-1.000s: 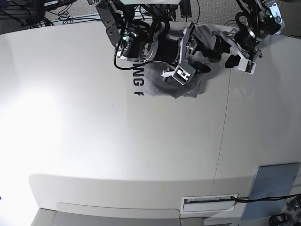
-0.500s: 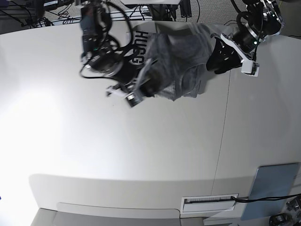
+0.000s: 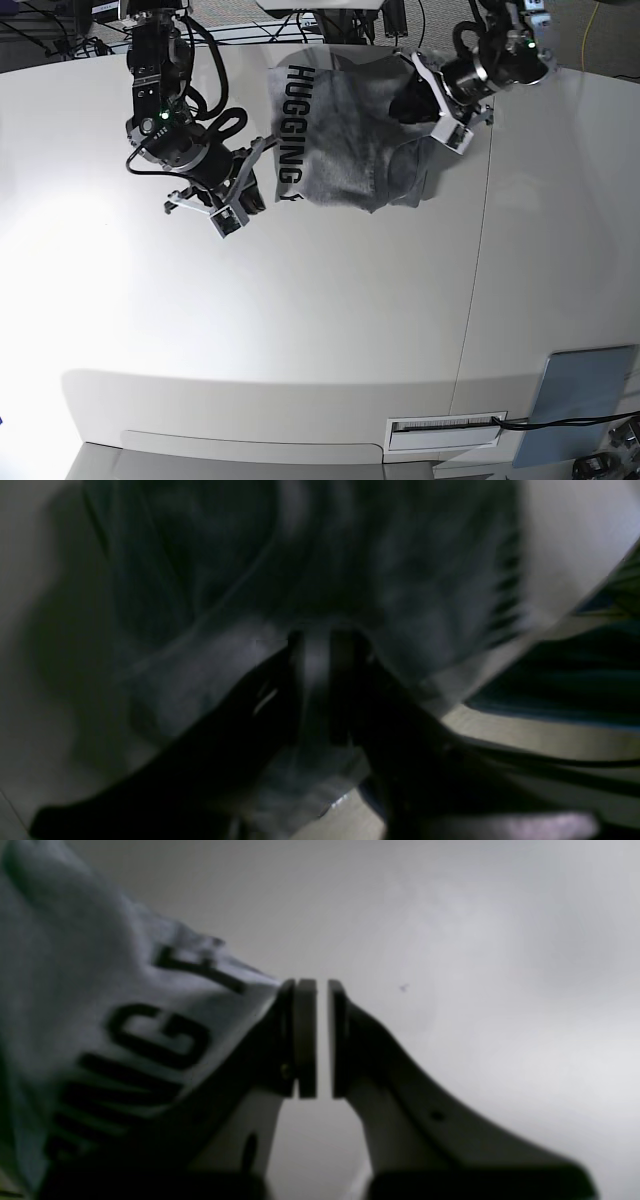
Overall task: Fold the T-shirt properly
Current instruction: 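Lift the folded bundle with both grippers and shift it toward the robot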
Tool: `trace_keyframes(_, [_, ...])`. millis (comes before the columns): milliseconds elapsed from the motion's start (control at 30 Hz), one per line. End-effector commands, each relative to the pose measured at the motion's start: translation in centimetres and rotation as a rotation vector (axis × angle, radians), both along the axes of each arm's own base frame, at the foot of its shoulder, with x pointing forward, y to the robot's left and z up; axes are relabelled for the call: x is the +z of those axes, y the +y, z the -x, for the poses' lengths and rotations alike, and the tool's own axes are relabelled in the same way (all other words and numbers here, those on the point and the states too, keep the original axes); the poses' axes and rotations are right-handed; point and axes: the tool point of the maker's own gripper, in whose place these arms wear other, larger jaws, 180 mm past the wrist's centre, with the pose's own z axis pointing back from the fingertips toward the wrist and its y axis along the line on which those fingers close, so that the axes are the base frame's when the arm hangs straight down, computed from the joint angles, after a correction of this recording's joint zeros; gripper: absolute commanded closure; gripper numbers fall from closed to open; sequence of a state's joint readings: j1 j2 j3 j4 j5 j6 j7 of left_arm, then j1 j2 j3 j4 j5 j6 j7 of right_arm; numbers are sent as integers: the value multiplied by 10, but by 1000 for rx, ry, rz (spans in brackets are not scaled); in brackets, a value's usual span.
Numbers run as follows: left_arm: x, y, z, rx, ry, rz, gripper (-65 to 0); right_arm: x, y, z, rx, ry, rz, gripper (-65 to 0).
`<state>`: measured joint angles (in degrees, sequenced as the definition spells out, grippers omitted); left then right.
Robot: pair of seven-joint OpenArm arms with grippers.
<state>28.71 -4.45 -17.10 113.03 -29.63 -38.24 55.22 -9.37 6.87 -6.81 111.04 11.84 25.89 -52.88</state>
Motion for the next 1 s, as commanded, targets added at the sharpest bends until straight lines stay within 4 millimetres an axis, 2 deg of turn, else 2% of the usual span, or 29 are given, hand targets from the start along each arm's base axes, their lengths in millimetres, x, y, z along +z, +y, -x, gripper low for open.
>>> trace_keyframes(0, [-1,3,-2,10,-13,0,-79,14,1,-8,9,-58,-15,-44])
trace_keyframes(133, [-39,16,14,19,86,-73,-79,26,1,-17,9,-147,-20,-43])
trace_keyframes(233, [-57,20,27,19,151,-91,-79,29,4,-25,14,-180,-31,-42])
trace_keyframes(300, [-62,20,30,20,167,-88,-79,18,11,-28,34,-147,-30,-41])
trace_keyframes(400, [-63,21,28,25,152,-98,-79,-1,34,-29,102,-92,-28,0])
trace_keyframes(467, [-64,25,25,24,136,-128,-79,-9,48,-28,152,-67,-15,0])
trace_keyframes(533, [-66,31,22,25,118,-165,-79,-13,55,-26,189,-57,33,0])
trace_keyframes(633, [-64,44,5,87,73,-216,-79,-26,53,-16,245,-12,126,0])
trace_keyframes(733, [-57,56,-16,102,12,-245,-79,-40,39,-4,252,63,192,0])
trace_keyframes(867, [-49,64,-44,104,-41,-254,-79,-41,11,8,238,69,245,0])
trace_keyframes(967, [-41,59,-65,125,-74,-183,-79,-36,-3,24,242,60,272,0])
